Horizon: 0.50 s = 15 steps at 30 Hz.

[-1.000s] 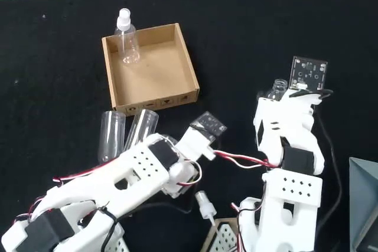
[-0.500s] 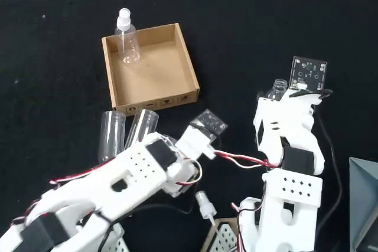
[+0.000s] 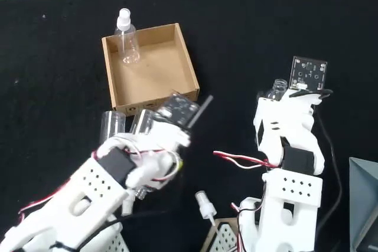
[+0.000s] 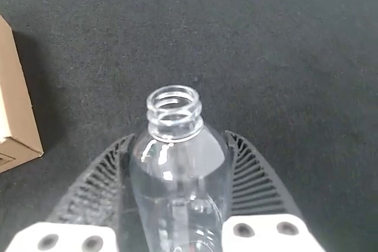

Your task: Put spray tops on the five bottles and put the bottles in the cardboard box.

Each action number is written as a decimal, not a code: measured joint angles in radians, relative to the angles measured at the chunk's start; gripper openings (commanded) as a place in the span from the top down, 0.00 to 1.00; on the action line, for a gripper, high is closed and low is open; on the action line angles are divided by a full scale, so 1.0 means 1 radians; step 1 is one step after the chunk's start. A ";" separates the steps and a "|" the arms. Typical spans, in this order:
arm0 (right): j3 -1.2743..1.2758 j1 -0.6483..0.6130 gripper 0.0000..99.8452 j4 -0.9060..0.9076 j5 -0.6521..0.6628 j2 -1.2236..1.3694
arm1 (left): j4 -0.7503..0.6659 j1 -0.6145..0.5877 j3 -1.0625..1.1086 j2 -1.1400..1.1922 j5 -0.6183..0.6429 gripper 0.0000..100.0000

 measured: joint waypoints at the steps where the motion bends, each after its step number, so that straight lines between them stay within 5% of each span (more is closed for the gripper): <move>1: 0.000 0.000 0.92 0.000 0.000 0.000 | 0.009 -0.018 0.000 -0.009 0.000 0.91; 15: 0.000 0.000 0.92 0.000 0.000 0.000 | 0.032 -0.212 0.000 -0.028 0.000 0.91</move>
